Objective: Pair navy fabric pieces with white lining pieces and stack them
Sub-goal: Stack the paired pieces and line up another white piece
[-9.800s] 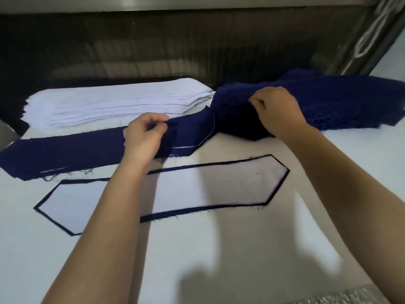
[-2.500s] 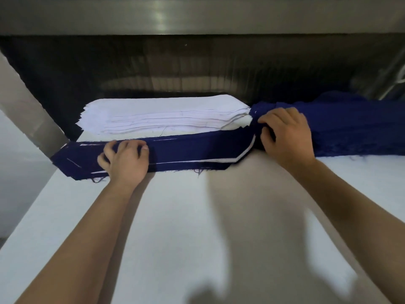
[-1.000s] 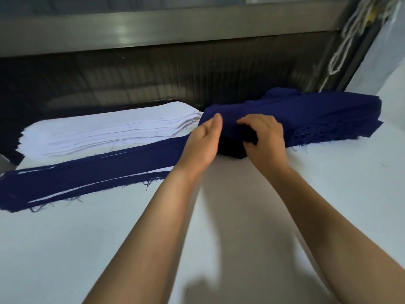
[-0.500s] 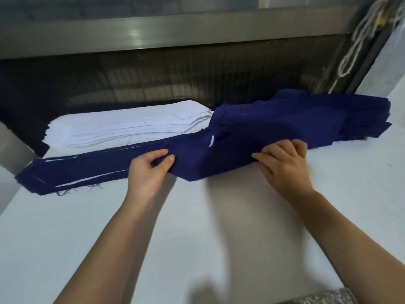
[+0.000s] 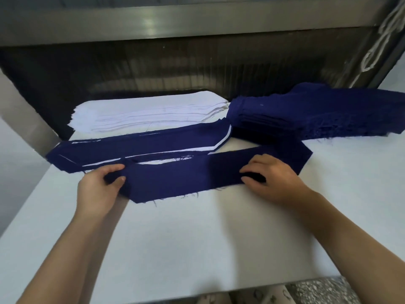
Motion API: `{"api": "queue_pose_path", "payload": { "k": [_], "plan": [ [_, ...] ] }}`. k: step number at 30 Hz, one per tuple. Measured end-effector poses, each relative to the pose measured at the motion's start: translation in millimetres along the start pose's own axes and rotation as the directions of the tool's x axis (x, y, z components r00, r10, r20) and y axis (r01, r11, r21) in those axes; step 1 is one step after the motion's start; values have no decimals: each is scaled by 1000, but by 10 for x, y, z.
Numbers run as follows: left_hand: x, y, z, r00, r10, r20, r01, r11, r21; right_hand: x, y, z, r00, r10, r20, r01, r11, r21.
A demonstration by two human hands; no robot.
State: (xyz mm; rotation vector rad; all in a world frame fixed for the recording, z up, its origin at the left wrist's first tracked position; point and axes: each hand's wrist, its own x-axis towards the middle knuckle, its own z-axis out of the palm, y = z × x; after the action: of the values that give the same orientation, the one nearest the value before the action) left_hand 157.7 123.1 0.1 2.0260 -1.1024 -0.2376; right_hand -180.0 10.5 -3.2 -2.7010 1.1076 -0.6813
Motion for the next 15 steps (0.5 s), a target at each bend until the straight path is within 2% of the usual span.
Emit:
{"api": "queue_pose_path", "payload": {
  "k": [5, 9, 12, 15],
  "plan": [
    [-43, -212, -110, 998, 13, -65, -3, 990, 144, -10, 92, 2, 985, 173, -19, -173, 985, -2],
    [-92, -157, -66, 988, 87, -129, -65, 984, 166, -2, 88, 9, 979, 198, 46, -198, 980, -19],
    [-123, -124, -28, 983, 178, -40, -164, 959, 229, 2, 61, 13, 976, 207, 75, -205, 978, -24],
    [-156, -109, -10, 986, 164, -1, -153, 924, 349, 28, 66, 11, 969, 231, 84, -229, 973, -40]
  ]
}}
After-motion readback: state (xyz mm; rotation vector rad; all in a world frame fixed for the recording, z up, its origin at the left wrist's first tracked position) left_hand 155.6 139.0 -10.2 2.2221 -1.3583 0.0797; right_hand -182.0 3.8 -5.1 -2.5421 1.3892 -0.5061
